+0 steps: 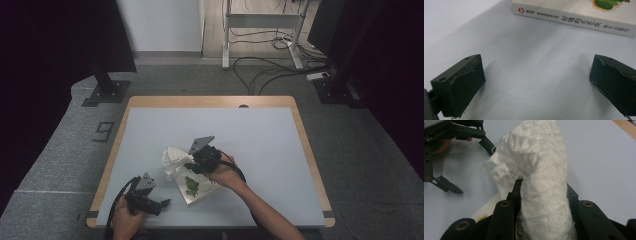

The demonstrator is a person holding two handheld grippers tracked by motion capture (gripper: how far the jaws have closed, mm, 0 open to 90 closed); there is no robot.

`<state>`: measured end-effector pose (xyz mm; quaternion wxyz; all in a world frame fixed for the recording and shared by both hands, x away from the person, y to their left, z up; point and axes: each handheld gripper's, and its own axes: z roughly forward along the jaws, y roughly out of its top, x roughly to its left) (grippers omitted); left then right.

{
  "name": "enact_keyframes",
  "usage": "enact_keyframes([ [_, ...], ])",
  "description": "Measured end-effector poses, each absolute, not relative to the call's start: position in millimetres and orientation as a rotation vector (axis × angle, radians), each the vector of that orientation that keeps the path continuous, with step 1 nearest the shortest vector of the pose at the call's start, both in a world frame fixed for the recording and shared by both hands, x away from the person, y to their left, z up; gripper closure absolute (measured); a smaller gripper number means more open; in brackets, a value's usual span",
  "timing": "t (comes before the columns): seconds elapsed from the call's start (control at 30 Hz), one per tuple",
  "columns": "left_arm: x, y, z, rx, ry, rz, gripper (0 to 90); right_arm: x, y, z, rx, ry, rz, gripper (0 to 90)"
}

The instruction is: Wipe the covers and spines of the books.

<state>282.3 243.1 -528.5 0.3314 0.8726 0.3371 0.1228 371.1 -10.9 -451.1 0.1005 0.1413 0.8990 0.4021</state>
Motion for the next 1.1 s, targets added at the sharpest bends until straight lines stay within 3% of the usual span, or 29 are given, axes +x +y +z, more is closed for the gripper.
enact_keyframes([
  [1.1,281.9,243.0,-528.5,2.282,0.876,0.324,0.0,367.4,-68.8,-450.8,0.542,2.611,1.182,63.3],
])
